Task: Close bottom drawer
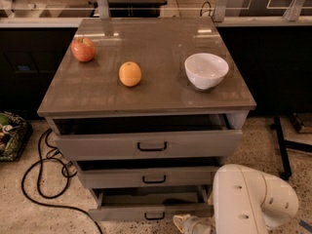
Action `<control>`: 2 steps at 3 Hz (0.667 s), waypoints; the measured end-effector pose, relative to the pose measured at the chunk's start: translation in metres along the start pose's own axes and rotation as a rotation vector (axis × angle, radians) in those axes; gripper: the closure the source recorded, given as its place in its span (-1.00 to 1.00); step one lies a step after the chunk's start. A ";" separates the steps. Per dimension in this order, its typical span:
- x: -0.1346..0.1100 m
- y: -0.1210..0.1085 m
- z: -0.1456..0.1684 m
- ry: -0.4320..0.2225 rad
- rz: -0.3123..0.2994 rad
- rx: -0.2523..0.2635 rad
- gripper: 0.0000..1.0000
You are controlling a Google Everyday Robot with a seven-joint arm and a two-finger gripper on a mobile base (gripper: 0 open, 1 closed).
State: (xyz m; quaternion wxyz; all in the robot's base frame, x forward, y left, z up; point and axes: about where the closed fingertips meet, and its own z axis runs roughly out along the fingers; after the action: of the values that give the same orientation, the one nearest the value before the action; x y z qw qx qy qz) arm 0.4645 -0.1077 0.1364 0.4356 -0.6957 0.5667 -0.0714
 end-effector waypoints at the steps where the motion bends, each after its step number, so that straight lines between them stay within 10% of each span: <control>1: 0.000 0.000 0.000 0.000 0.000 0.000 1.00; 2: 0.008 -0.014 0.018 0.000 -0.023 0.053 1.00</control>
Offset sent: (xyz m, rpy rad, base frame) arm 0.1161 0.0063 -0.0196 0.0184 -0.2740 -0.0363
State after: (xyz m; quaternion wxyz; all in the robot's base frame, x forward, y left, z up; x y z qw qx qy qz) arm 0.4888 -0.1056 0.1318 0.4529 -0.6904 0.5566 -0.0915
